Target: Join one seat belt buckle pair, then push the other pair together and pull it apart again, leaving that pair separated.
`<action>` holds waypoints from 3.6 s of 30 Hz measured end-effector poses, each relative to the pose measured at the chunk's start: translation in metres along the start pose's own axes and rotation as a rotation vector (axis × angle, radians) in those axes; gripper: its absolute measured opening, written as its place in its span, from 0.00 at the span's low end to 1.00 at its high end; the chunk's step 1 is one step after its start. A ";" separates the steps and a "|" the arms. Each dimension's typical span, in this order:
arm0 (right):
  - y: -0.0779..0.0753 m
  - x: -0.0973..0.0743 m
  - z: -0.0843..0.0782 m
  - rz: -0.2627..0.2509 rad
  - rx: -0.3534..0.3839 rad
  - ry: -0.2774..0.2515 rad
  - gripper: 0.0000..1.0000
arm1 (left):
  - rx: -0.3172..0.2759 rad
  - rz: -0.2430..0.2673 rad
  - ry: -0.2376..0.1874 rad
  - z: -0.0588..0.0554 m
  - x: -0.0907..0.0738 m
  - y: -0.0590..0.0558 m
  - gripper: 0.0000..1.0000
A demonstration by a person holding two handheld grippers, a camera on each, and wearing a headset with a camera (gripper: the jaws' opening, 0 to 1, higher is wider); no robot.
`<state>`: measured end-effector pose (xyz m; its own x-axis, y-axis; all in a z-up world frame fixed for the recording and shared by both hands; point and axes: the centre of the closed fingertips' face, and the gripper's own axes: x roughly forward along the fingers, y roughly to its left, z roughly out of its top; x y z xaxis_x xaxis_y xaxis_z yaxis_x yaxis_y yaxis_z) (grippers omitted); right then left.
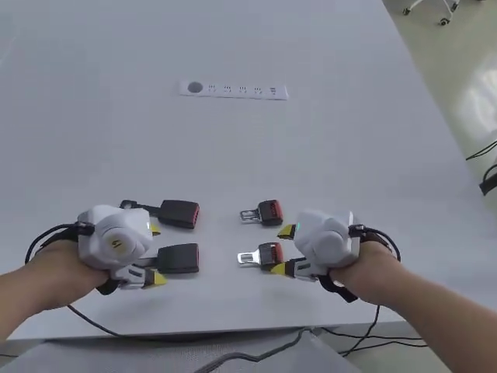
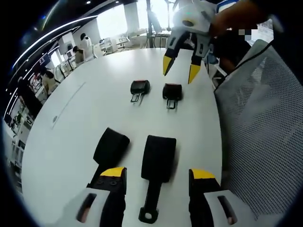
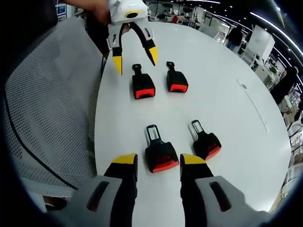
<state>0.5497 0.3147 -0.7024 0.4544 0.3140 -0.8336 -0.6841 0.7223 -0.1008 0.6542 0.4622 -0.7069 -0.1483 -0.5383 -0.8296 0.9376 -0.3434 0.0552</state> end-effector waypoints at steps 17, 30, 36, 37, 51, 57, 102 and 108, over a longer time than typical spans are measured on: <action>-0.008 0.015 -0.011 0.037 -0.086 0.048 0.34 | 0.036 -0.038 0.055 -0.008 0.018 0.002 0.56; -0.005 0.031 -0.019 0.100 -0.133 0.102 0.33 | 0.147 -0.090 0.093 -0.010 0.032 -0.002 0.47; -0.006 0.034 -0.022 0.108 -0.134 0.109 0.32 | 0.198 -0.111 0.113 -0.012 0.038 -0.006 0.39; -0.006 0.034 -0.022 0.109 -0.138 0.110 0.32 | 0.207 -0.112 0.119 -0.013 0.039 -0.006 0.38; -0.006 0.037 -0.023 0.112 -0.143 0.125 0.32 | 0.233 -0.118 0.115 -0.010 0.040 -0.005 0.33; -0.006 0.038 -0.022 0.114 -0.131 0.117 0.32 | 0.222 -0.118 0.123 -0.010 0.040 -0.005 0.33; 0.010 0.062 0.020 0.104 -0.071 0.048 0.32 | 0.134 -0.113 0.115 -0.012 0.040 -0.004 0.33; 0.014 0.069 0.032 0.110 -0.077 0.038 0.32 | 0.130 -0.121 0.115 -0.012 0.040 -0.004 0.33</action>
<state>0.5899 0.3658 -0.7439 0.3530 0.3639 -0.8619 -0.7711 0.6350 -0.0478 0.6487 0.4515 -0.7471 -0.2132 -0.3981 -0.8922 0.8655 -0.5007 0.0166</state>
